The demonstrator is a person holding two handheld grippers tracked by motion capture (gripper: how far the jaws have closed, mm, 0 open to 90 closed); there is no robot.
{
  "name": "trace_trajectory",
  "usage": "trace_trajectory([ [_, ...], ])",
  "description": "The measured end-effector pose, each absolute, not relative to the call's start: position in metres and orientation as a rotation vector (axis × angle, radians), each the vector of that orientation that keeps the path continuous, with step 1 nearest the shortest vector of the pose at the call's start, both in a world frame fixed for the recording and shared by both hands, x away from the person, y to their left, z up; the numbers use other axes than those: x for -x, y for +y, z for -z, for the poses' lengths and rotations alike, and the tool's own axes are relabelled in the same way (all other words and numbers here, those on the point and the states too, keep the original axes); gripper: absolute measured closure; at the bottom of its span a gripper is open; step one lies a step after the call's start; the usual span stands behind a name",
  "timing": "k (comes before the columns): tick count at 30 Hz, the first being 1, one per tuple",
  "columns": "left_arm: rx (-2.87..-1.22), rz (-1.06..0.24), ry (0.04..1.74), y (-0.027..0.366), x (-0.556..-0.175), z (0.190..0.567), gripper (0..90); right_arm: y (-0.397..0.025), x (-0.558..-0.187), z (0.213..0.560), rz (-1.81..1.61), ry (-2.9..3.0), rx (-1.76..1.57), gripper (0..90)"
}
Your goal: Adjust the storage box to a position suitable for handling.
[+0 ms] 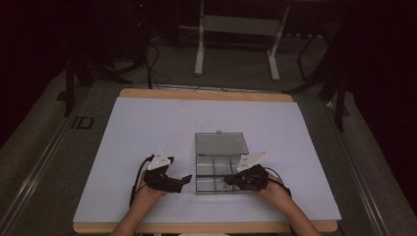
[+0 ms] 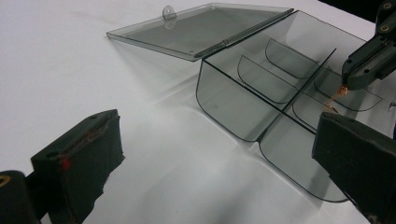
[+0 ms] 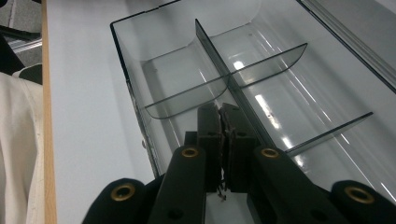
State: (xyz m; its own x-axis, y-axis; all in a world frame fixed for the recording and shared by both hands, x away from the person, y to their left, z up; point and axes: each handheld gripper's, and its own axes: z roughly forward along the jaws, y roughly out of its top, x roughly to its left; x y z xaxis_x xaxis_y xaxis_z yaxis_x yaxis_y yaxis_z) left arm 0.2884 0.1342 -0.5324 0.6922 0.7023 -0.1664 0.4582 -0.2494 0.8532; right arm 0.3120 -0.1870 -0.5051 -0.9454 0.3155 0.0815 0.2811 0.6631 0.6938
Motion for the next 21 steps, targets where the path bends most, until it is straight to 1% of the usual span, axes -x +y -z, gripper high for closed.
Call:
trace_trajectory([
  [6,-1.896,-0.304,0.904,0.134,-0.289,0.532,2.5,-0.189,-0.312,0.504,-1.167,2.823,-0.508,86.2],
  [11,-1.896,-0.304,0.904,0.134,-0.289,0.532,2.5,-0.190,-0.312,0.501,-1.189,2.812,-0.518,81.6],
  [13,-1.895,-0.304,0.905,0.134,-0.288,0.532,2.5,-0.191,-0.312,0.498,-1.199,2.805,-0.519,81.5],
  [16,-1.893,-0.304,0.906,0.134,-0.288,0.532,2.5,-0.194,-0.310,0.493,-1.222,2.783,-0.515,77.1],
  [17,-1.895,-0.305,0.904,0.134,-0.288,0.532,2.5,-0.195,-0.309,0.491,-1.237,2.773,-0.519,73.6],
  [19,-1.899,-0.311,0.900,0.134,-0.288,0.532,2.5,-0.198,-0.308,0.487,-1.251,2.757,-0.522,69.3],
  [21,-1.900,-0.308,0.899,0.134,-0.288,0.532,2.5,-0.201,-0.308,0.485,-1.256,2.741,-0.525,62.4],
])
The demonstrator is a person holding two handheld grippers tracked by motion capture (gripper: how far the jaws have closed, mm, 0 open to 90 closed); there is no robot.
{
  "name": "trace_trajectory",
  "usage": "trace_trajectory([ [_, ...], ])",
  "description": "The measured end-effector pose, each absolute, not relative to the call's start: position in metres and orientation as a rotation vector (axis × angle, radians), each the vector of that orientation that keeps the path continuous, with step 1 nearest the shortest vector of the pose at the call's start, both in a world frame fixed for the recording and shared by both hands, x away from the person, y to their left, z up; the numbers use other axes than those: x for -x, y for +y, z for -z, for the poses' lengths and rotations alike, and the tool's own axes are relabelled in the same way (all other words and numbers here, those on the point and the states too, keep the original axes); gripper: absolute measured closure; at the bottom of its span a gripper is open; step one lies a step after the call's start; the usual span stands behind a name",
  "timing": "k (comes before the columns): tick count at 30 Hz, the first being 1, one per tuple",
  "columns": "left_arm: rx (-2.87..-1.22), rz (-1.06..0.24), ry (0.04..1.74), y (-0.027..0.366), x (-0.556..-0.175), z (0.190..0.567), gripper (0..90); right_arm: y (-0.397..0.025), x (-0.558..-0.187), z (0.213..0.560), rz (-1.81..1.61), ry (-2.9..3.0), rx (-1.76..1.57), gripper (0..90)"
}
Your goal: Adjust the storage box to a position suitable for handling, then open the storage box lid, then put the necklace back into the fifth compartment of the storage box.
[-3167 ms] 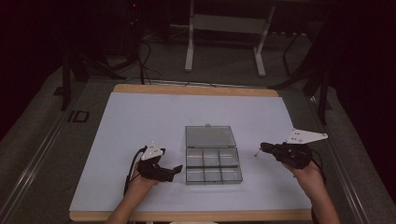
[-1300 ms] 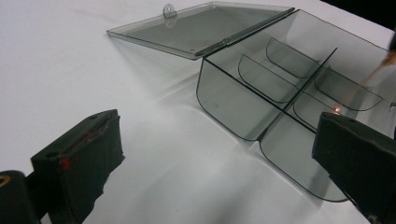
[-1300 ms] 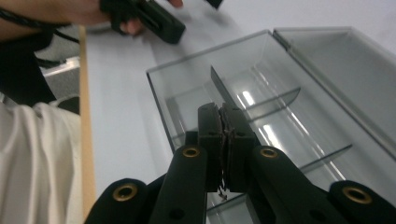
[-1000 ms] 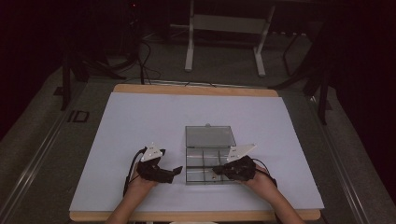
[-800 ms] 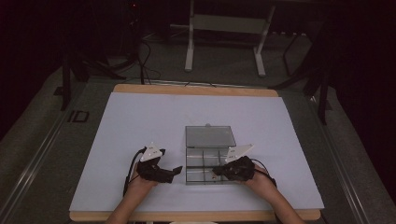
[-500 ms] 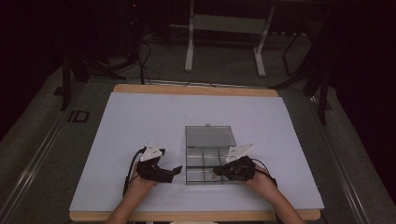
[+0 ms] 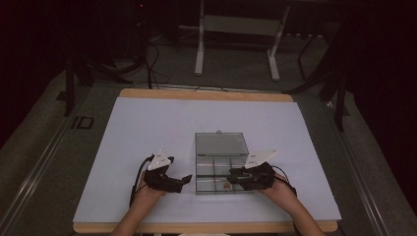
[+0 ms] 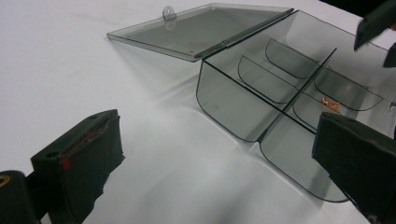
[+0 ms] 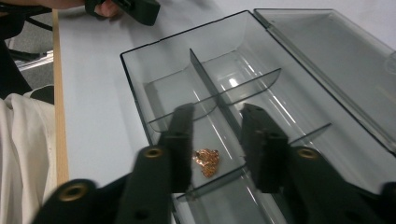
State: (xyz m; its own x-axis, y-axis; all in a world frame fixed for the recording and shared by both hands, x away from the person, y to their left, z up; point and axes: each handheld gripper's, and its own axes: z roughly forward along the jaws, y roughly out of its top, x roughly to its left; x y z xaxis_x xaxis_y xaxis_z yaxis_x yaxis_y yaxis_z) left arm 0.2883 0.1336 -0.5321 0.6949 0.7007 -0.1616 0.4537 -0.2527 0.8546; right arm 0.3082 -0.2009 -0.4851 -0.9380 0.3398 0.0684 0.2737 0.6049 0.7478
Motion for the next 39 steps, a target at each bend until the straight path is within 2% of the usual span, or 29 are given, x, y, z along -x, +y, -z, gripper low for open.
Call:
trace_trajectory([
  [6,-1.892,-0.311,0.889,0.133,-0.287,0.530,2.5,-0.213,-0.308,0.485,-1.256,2.691,-0.544,41.5],
  [7,-1.892,-0.311,0.889,0.133,-0.287,0.530,2.5,-0.213,-0.308,0.485,-1.256,2.691,-0.544,41.5],
  [9,-1.896,-0.317,0.878,0.133,-0.287,0.530,2.5,-0.218,-0.308,0.485,-1.275,2.667,-0.555,35.8],
  [13,-1.898,-0.309,0.828,0.131,-0.286,0.528,2.5,-0.231,-0.311,0.484,-1.341,2.638,-0.614,16.6],
  [19,-1.891,-0.345,0.797,0.130,-0.286,0.525,2.5,-0.249,-0.318,0.483,-1.390,2.563,-0.702,15.9],
  [29,-1.941,-0.293,0.877,0.127,-0.289,0.513,2.5,-0.284,-0.328,0.484,-1.342,2.369,-0.866,16.0],
  [39,-1.928,-0.280,0.893,0.125,-0.303,0.508,2.5,-0.297,-0.332,0.488,-1.285,2.305,-0.915,14.3],
])
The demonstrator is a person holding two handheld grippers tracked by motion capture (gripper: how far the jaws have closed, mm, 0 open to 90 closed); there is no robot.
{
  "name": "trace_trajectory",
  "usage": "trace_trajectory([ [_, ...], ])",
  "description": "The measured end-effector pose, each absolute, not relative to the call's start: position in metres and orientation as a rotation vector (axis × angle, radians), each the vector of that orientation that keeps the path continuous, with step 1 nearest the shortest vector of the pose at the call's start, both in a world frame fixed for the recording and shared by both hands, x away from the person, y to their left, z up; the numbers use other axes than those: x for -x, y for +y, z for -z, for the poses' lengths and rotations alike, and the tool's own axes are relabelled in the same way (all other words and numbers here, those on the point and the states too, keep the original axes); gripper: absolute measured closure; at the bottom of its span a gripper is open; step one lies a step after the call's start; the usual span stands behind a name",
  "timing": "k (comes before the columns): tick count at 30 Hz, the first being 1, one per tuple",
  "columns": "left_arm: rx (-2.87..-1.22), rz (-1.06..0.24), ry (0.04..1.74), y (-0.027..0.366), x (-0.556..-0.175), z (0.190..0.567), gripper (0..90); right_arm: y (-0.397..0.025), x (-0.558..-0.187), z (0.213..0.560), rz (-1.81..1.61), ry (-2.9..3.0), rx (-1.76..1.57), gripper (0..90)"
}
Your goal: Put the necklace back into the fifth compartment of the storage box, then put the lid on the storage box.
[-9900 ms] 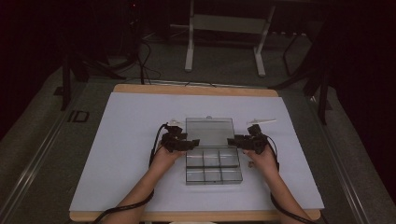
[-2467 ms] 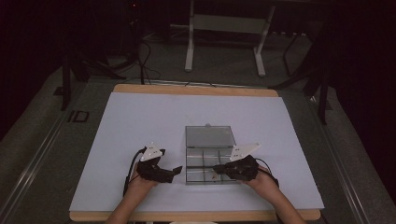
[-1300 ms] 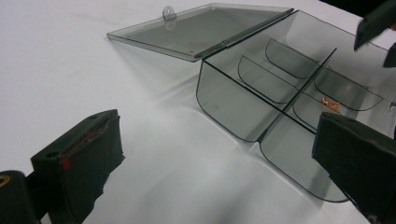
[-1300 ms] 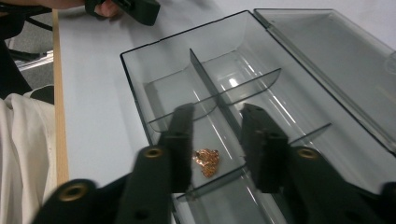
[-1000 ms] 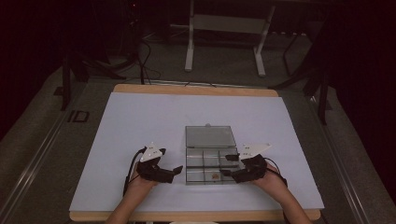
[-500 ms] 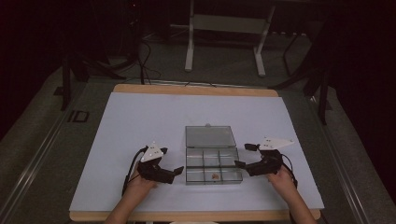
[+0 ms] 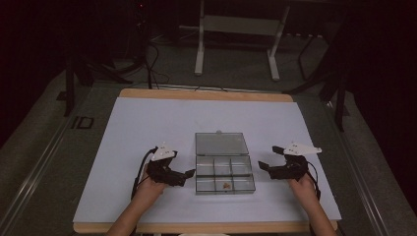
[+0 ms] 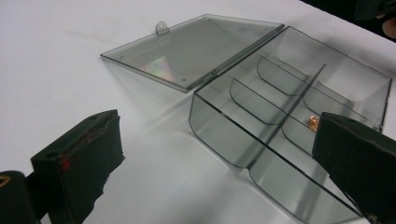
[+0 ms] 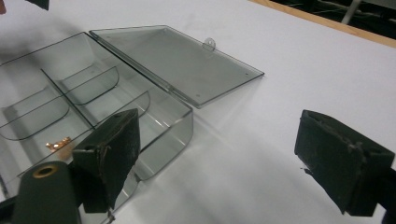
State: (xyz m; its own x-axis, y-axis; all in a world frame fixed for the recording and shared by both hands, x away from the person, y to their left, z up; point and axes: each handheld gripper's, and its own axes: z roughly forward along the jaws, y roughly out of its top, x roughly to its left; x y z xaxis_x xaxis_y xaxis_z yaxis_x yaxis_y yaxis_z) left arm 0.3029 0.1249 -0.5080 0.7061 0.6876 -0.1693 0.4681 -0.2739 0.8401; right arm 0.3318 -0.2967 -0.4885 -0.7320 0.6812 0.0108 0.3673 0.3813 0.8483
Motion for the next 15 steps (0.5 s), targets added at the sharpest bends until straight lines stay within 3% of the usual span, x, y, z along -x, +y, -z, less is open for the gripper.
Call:
trace_trajectory([
  [15,-1.938,-0.239,0.889,0.107,-0.338,0.492,2.5,-0.299,-0.346,0.492,-1.348,2.285,-0.956,13.7],
])
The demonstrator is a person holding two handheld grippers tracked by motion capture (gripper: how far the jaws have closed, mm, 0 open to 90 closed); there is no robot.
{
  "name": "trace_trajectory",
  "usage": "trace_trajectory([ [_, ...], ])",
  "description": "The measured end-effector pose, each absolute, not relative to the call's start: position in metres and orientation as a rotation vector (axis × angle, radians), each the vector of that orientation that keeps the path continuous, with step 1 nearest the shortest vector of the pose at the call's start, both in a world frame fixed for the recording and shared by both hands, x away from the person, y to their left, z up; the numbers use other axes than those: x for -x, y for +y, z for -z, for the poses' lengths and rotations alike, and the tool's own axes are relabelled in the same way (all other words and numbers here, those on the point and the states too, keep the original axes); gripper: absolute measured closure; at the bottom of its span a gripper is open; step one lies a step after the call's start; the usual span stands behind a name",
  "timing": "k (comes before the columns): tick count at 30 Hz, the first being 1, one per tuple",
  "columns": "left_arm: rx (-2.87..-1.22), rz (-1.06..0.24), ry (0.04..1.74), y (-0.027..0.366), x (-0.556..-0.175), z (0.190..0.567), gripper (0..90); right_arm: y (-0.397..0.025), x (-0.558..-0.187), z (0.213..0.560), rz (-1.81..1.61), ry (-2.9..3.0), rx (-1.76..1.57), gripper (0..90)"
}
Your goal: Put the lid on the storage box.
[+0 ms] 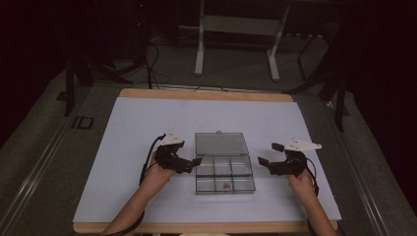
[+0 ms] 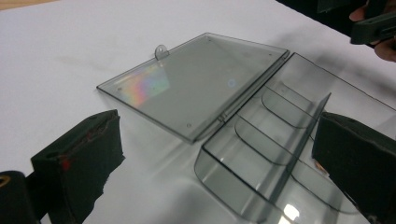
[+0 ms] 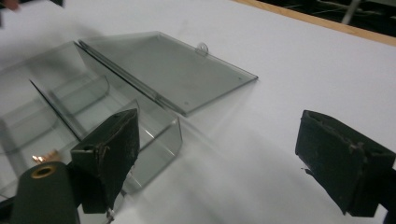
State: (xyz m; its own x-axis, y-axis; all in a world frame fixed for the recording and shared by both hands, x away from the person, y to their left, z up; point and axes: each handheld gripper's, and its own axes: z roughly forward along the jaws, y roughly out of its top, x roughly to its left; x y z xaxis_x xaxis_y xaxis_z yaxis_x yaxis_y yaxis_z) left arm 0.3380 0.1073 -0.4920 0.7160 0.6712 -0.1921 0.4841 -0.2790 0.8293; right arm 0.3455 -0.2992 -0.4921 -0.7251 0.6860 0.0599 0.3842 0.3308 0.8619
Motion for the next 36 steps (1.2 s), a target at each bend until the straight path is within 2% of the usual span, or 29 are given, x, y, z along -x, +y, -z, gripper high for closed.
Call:
trace_trajectory([
  [18,-1.940,-0.203,0.963,0.085,-0.376,0.493,2.5,-0.285,-0.369,0.489,-1.352,2.246,-1.062,14.0],
  [23,-1.928,-0.193,0.986,0.083,-0.386,0.497,2.6,-0.278,-0.379,0.488,-1.340,2.260,-1.056,17.6],
  [24,-1.920,-0.188,0.996,0.082,-0.388,0.498,2.6,-0.276,-0.380,0.487,-1.338,2.260,-1.054,21.0],
  [28,-1.916,-0.159,1.027,0.082,-0.396,0.504,2.7,-0.268,-0.387,0.489,-1.332,2.268,-1.051,21.6],
  [32,-1.891,-0.121,1.095,0.086,-0.401,0.513,7.5,-0.263,-0.393,0.493,-1.324,2.273,-1.082,22.6],
  [34,-1.878,-0.070,1.134,0.088,-0.404,0.518,13.9,-0.261,-0.395,0.496,-1.319,2.275,-1.094,22.6],
  [36,-1.878,-0.036,1.164,0.089,-0.406,0.522,14.4,-0.259,-0.397,0.500,-1.307,2.287,-1.102,22.6],
])
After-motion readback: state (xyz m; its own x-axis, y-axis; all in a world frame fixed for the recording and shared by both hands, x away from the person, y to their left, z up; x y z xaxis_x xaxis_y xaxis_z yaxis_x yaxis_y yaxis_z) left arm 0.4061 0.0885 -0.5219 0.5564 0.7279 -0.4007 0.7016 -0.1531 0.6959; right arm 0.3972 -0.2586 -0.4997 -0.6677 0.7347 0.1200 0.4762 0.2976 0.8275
